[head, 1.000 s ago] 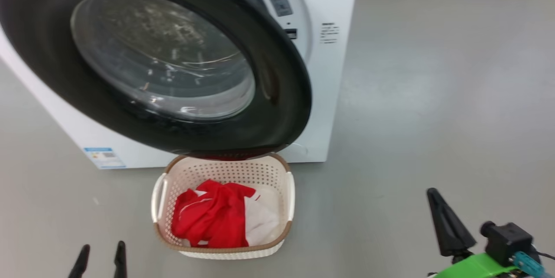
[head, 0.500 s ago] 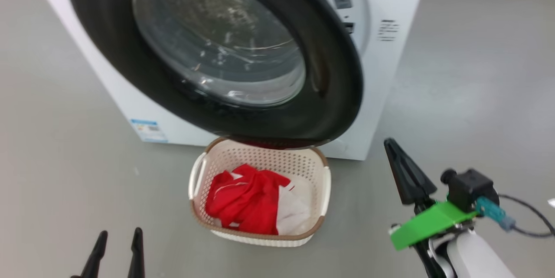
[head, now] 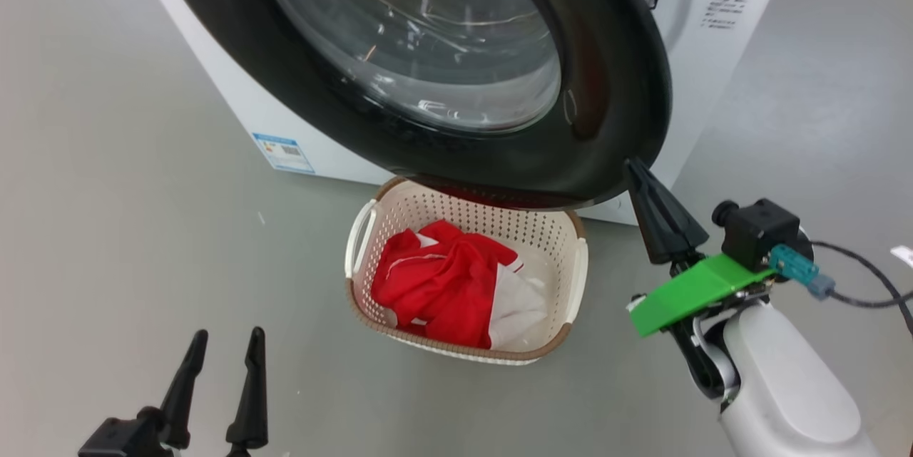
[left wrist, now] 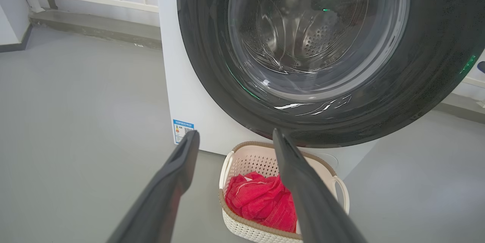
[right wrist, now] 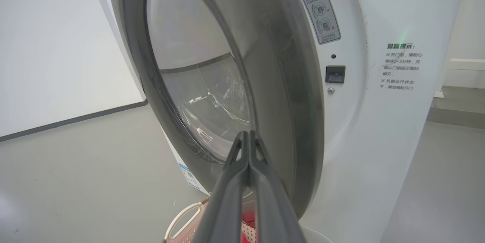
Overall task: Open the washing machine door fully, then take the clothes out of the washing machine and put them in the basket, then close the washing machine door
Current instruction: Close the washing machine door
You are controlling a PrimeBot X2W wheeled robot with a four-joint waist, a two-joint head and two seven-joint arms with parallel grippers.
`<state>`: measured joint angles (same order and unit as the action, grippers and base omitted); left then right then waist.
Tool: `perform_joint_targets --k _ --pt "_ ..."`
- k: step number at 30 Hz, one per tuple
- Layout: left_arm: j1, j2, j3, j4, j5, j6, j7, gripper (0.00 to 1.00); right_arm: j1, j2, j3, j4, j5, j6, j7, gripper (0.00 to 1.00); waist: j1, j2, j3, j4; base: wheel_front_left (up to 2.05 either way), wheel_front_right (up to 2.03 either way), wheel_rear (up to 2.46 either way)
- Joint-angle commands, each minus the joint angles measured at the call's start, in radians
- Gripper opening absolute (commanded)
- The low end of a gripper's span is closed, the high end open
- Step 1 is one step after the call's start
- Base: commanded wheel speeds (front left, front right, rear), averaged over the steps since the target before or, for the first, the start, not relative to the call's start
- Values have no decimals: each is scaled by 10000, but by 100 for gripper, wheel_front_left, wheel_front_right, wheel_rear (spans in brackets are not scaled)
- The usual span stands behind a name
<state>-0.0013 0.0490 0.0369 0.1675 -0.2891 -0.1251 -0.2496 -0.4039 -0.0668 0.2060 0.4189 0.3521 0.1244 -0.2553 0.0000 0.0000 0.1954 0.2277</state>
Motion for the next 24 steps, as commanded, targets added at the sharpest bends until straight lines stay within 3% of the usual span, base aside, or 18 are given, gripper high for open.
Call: perform_joint_targets --k 1,24 --pt "-358 94 301 -195 -122 -56 -122 100 -474 99 188 -120 19 63 -65 0 0 0 299 215 0 0 0" --pt "-1295 66 -117 -398 -287 -56 -122 100 -2512 -49 -1192 80 -215 63 -65 0 0 0 1646 613 0 0 0"
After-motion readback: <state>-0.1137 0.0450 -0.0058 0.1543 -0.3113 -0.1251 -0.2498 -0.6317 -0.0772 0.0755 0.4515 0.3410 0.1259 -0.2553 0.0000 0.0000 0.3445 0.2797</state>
